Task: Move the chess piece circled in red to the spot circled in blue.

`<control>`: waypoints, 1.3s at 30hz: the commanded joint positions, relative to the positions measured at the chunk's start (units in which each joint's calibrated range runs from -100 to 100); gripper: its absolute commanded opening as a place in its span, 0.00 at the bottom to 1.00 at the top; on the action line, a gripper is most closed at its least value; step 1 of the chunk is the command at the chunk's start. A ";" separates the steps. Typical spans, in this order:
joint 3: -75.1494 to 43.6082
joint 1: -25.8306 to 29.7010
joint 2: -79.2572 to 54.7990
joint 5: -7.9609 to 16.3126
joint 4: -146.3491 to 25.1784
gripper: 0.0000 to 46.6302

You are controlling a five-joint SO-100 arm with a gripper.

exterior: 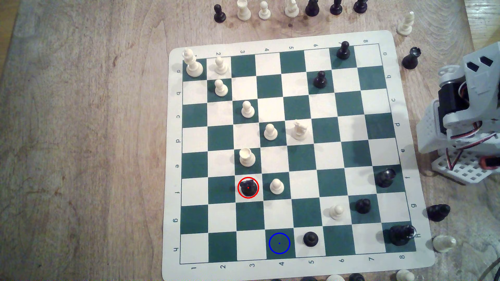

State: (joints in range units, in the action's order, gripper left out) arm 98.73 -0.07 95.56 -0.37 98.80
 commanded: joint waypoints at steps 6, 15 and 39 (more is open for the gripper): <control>0.63 0.58 0.20 -0.10 -22.47 0.00; -6.89 -3.41 0.20 0.24 -70.22 0.00; -52.04 0.11 -38.51 1.07 -147.13 0.06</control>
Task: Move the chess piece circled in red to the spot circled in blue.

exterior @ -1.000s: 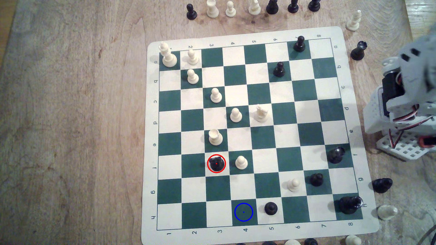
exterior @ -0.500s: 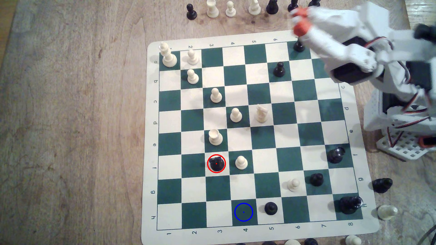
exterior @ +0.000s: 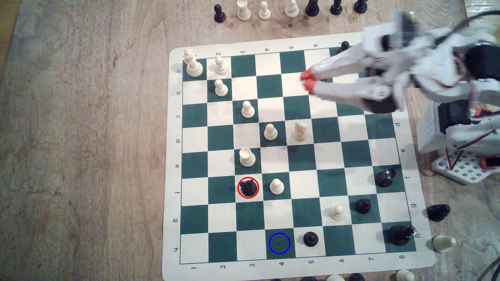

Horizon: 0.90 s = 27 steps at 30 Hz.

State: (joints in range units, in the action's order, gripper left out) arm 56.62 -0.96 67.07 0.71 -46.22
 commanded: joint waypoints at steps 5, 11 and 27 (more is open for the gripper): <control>-14.28 3.03 -19.45 0.10 -2.68 0.28; -19.90 7.65 -27.94 -2.30 -3.91 0.31; -31.78 11.09 -50.01 -2.54 -4.24 0.25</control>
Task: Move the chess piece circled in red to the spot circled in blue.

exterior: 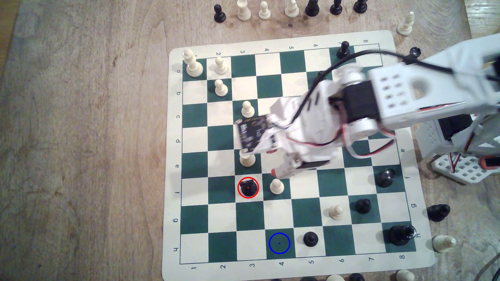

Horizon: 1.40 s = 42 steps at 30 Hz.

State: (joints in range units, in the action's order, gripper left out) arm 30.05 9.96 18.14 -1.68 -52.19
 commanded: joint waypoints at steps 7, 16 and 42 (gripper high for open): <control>-9.11 0.72 -6.76 1.32 4.36 0.25; -9.74 2.29 -10.16 2.83 6.16 0.24; -17.63 2.75 -20.60 3.17 7.72 0.26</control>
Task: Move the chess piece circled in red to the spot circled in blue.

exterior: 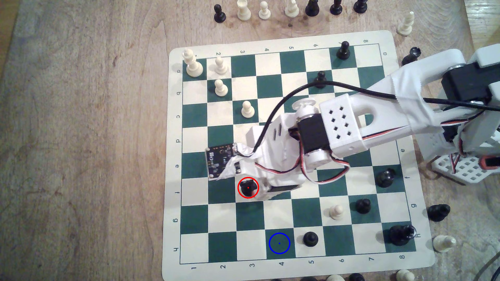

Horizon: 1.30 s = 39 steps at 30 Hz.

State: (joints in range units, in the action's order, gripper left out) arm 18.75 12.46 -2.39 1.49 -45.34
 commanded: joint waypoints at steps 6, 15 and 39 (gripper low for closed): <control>-7.78 0.25 -2.79 -0.34 0.79 0.22; -9.05 0.72 -4.57 -0.29 0.70 0.16; -9.87 1.19 -5.25 -0.29 0.13 0.01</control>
State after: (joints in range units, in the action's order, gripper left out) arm 14.41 13.86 -8.34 1.34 -45.34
